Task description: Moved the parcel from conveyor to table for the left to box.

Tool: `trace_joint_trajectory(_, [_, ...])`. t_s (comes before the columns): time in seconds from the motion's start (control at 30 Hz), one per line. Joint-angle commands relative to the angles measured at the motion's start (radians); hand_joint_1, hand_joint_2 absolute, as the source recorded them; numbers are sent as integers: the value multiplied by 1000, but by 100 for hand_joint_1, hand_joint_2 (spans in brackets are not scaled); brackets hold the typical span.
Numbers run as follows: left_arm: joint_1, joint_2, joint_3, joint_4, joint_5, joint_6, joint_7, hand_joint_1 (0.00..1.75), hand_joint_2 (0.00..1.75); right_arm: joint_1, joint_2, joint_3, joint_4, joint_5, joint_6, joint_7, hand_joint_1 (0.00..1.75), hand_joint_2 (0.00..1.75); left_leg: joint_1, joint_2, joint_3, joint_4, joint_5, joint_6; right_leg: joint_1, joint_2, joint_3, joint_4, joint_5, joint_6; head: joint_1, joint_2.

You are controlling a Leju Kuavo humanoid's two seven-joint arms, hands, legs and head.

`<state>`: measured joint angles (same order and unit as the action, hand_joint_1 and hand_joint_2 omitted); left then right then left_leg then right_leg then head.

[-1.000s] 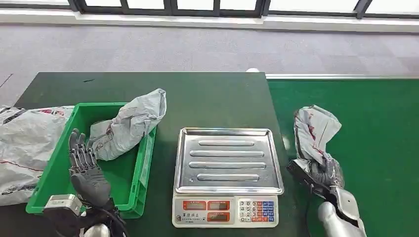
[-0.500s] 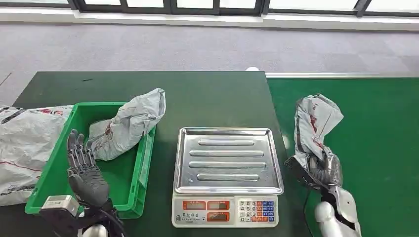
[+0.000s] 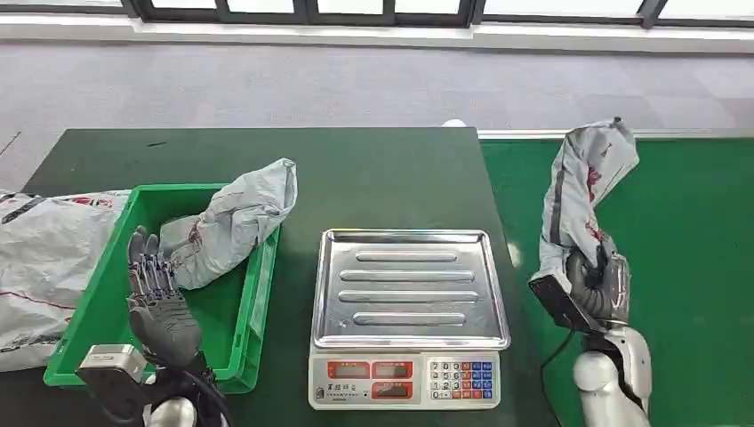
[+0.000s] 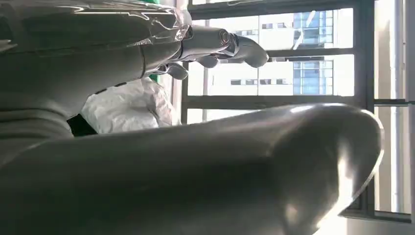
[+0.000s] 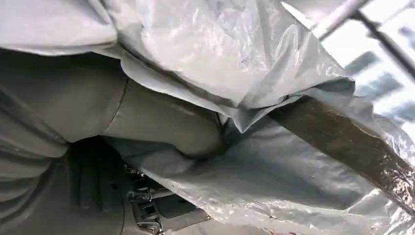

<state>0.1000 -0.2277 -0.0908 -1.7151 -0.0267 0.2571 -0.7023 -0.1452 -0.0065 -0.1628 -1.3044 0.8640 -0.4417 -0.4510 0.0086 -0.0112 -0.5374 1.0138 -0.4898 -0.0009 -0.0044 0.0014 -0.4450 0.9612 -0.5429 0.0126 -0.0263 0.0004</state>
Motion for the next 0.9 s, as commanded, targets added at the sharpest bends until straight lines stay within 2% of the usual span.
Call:
trace_joint_trajectory(0.03, [-72,6,26,102,10,-10,4,0,0,-152,84,291,-110,-46,12,-19,175,175,-2,10,-2,-1,2,-1,-2,9,-8,4,2,-1,0,0])
trace_joint_trajectory(0.2, [-66,-7,24,100,-3,-2,4,0,0,-154,84,386,-123,-115,92,42,175,175,-2,8,-2,-2,4,-3,-2,7,-10,6,2,-1,0,0])
trace_joint_trajectory(0.3, [-62,-10,20,105,-4,-2,4,0,0,-175,97,434,-34,-137,158,73,175,175,-2,8,-3,-3,5,-3,-2,7,-10,5,2,-1,0,0])
trace_joint_trajectory(0.47, [-66,-10,18,111,-4,0,4,0,0,-190,109,445,23,-144,152,71,175,175,-1,8,-2,-2,4,-3,-1,6,-9,5,2,-1,0,0])
trace_joint_trajectory(0.53, [-72,-10,14,119,-5,12,4,0,0,-195,134,473,116,-188,235,96,175,175,-1,7,-3,-2,4,-3,-2,5,-9,5,2,-1,0,0])
trace_joint_trajectory(0.67, [-64,-5,6,109,-6,44,4,0,0,-232,182,542,397,-196,277,112,175,175,-1,8,-1,-4,5,-3,-1,7,-8,3,3,-2,0,0])
trace_joint_trajectory(0.73, [-46,-4,2,96,-9,58,4,0,0,-232,194,576,481,-186,292,129,175,175,-1,10,-1,-5,5,-4,-1,9,-8,3,4,-2,0,0])
trace_joint_trajectory(0.9, [-23,-7,-13,96,-17,54,4,0,0,-195,190,607,476,-171,297,157,175,175,-1,5,-3,-4,5,-4,-2,4,-9,4,2,-2,0,0])
